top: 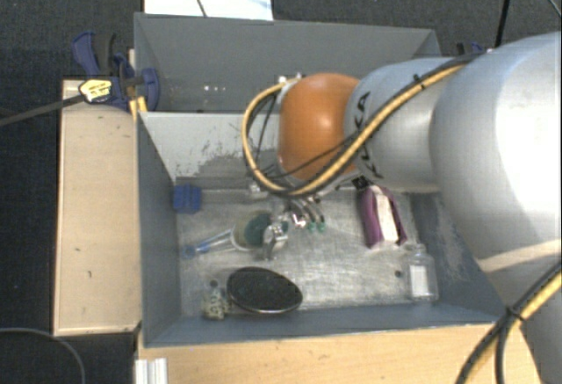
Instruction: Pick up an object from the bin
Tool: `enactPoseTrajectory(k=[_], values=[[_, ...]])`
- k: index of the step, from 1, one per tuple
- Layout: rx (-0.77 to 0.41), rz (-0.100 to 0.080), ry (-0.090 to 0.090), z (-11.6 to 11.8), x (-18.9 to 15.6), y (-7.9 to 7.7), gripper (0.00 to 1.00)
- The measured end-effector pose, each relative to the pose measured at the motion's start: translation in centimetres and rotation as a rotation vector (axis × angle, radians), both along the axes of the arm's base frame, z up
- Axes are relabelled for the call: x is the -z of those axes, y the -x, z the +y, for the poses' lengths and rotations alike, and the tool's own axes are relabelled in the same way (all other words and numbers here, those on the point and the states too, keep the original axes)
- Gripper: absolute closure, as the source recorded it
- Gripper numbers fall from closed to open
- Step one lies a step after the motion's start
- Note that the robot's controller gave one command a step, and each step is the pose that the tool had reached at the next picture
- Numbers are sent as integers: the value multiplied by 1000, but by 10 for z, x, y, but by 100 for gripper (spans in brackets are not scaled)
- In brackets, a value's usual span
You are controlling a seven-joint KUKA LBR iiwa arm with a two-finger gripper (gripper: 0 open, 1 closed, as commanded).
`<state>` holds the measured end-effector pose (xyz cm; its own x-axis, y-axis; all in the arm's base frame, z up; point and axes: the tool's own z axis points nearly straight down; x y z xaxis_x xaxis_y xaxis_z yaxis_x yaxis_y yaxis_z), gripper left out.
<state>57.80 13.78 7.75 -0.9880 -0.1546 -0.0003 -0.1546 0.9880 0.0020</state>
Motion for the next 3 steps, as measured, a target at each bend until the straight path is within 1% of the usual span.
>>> enactPoseTrajectory(k=[1, 2, 3], values=[[2, -3, 1, -2, -2, -1, 100], [19, -13, 0, -36, -187, -10, 100], [-779, 0, 1, 0, -177, 10, 100]])
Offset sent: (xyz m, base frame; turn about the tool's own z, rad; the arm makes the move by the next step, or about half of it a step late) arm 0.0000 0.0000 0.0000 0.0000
